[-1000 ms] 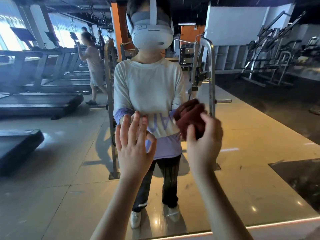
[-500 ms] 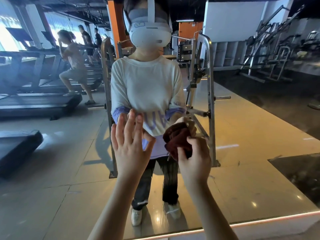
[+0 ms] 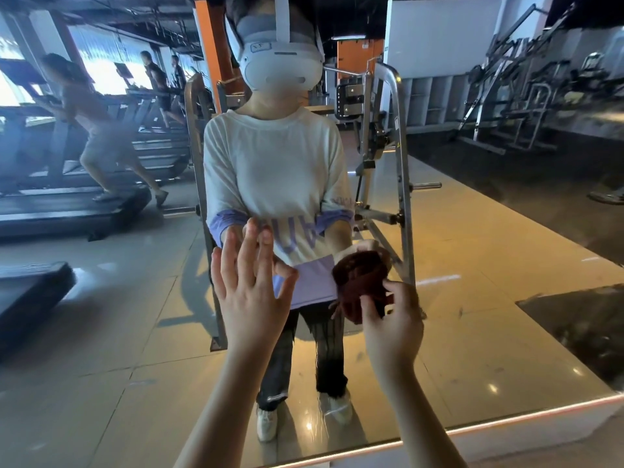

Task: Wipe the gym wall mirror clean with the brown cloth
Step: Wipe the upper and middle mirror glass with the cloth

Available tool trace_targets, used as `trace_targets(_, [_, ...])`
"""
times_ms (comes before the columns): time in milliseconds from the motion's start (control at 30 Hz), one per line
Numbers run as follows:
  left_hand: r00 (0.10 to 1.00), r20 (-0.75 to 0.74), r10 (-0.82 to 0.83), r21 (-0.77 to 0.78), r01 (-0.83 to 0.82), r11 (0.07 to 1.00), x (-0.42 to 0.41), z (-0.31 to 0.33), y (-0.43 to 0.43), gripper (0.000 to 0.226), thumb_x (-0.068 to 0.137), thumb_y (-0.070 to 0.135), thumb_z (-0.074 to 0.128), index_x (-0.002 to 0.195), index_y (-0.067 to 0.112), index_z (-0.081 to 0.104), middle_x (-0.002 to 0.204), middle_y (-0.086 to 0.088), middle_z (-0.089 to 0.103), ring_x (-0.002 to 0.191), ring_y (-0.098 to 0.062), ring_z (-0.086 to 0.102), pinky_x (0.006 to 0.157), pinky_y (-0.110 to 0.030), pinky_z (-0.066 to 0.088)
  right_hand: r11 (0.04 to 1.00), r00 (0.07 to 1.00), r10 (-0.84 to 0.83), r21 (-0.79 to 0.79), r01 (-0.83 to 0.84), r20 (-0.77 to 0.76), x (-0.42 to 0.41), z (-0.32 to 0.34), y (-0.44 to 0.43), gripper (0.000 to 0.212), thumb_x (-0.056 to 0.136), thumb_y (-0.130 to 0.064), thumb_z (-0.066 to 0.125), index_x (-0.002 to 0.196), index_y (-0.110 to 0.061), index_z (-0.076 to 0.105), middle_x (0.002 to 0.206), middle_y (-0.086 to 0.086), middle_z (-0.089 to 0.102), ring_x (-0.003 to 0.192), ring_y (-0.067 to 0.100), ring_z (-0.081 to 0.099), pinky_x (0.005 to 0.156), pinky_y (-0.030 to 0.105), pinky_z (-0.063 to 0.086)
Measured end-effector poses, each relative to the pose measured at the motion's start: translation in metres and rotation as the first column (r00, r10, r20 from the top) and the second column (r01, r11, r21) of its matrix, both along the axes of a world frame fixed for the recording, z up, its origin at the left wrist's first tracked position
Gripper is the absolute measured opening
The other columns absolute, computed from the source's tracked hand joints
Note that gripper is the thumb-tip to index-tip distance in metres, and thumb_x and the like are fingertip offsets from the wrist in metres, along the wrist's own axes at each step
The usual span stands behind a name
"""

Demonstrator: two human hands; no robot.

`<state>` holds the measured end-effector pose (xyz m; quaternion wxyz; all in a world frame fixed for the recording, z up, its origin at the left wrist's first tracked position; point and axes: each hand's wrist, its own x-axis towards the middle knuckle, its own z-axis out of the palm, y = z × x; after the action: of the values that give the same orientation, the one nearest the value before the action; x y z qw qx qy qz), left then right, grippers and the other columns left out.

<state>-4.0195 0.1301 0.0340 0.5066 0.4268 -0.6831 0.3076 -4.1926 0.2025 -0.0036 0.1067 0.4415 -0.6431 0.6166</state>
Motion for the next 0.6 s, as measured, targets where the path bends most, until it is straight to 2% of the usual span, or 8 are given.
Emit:
trace_targets(67, [1.0, -0.003, -0.002, 0.004, 0.002, 1.0, 0.0, 0.0, 0.001, 0.068, 0.094, 0.041, 0.062, 0.148, 0.007, 0.039, 0.155, -0.013, 0.035, 0.147, -0.036, 0.025, 0.122, -0.05, 0.017, 0.998, 0.986, -0.044, -0.037, 0.051, 0.161, -0.008, -0.002, 0.001, 0.027, 0.079, -0.005, 0.077, 0.102, -0.003, 0.063, 0.099, 0.013, 0.067, 0.085, 0.02, 0.064, 0.064, 0.023, 0.05])
trace_targets(133, [1.0, -0.015, -0.001, 0.02, 0.001, 1.0, -0.002, -0.001, 0.001, 0.065, 0.094, 0.037, 0.064, 0.147, 0.006, 0.042, 0.154, -0.014, 0.038, 0.145, -0.036, 0.028, 0.12, -0.052, 0.022, 0.997, 0.977, -0.07, -0.028, 0.077, 0.203, -0.004, -0.005, 0.001, 0.029, 0.08, -0.005, 0.076, 0.106, -0.003, 0.061, 0.104, 0.014, 0.066, 0.09, 0.024, 0.066, 0.067, 0.024, 0.052])
trace_targets(233, [1.0, -0.013, -0.002, 0.041, 0.003, 0.999, -0.009, -0.007, 0.004, 0.06, 0.091, 0.025, 0.069, 0.143, 0.006, 0.048, 0.15, -0.016, 0.045, 0.142, -0.036, 0.034, 0.112, -0.057, 0.035, 0.999, 0.999, -0.018, 0.034, 0.017, 0.038, 0.013, -0.014, -0.001, 0.031, 0.075, -0.005, 0.078, 0.102, -0.002, 0.064, 0.1, 0.013, 0.067, 0.09, 0.022, 0.065, 0.072, 0.013, 0.042])
trace_targets(333, [0.999, -0.005, -0.042, 0.075, 0.042, 0.996, -0.019, -0.01, 0.009, 0.061, 0.088, 0.018, 0.071, 0.143, 0.007, 0.048, 0.151, -0.013, 0.044, 0.143, -0.035, 0.034, 0.109, -0.058, 0.038, 0.996, 0.998, 0.036, 0.081, -0.031, -0.061, 0.009, -0.017, 0.001, 0.031, 0.071, -0.004, 0.081, 0.099, -0.005, 0.066, 0.096, 0.009, 0.069, 0.087, 0.021, 0.066, 0.07, 0.016, 0.044])
trace_targets(400, [0.996, 0.024, -0.082, 0.063, 0.081, 0.995, -0.028, -0.007, 0.015, 0.067, 0.087, 0.018, 0.071, 0.146, 0.011, 0.042, 0.153, -0.01, 0.039, 0.144, -0.033, 0.03, 0.11, -0.057, 0.035, 0.999, 0.999, -0.028, 0.047, 0.026, 0.044, -0.01, -0.011, 0.003, 0.03, 0.075, -0.003, 0.078, 0.102, -0.005, 0.064, 0.099, 0.01, 0.067, 0.088, 0.02, 0.064, 0.069, 0.018, 0.045])
trace_targets(500, [0.987, 0.096, -0.13, 0.029, 0.127, 0.991, -0.047, -0.002, 0.021, 0.071, 0.086, 0.02, 0.073, 0.148, 0.012, 0.038, 0.153, -0.009, 0.035, 0.147, -0.03, 0.023, 0.115, -0.053, 0.029, 0.989, 0.942, -0.139, -0.006, 0.147, 0.304, -0.039, -0.005, 0.004, 0.03, 0.081, -0.001, 0.072, 0.109, -0.002, 0.061, 0.11, 0.016, 0.065, 0.1, 0.031, 0.063, 0.076, 0.039, 0.054])
trace_targets(533, [0.985, 0.114, -0.128, 0.028, 0.125, 0.992, -0.054, -0.002, 0.021, 0.071, 0.086, 0.021, 0.073, 0.148, 0.012, 0.038, 0.154, -0.009, 0.035, 0.148, -0.03, 0.022, 0.117, -0.052, 0.026, 0.986, 0.932, -0.155, -0.001, 0.164, 0.328, -0.042, -0.004, 0.004, 0.031, 0.081, 0.0, 0.072, 0.11, -0.001, 0.061, 0.113, 0.018, 0.064, 0.104, 0.033, 0.062, 0.08, 0.044, 0.055])
trace_targets(600, [0.984, 0.132, -0.122, 0.047, 0.117, 0.992, -0.068, -0.004, 0.02, 0.071, 0.088, 0.026, 0.072, 0.149, 0.013, 0.038, 0.154, -0.008, 0.035, 0.147, -0.032, 0.027, 0.118, -0.052, 0.026, 0.99, 0.95, -0.138, 0.008, 0.141, 0.281, -0.038, -0.006, 0.004, 0.033, 0.08, 0.002, 0.073, 0.11, 0.0, 0.061, 0.112, 0.019, 0.063, 0.104, 0.034, 0.062, 0.079, 0.039, 0.053])
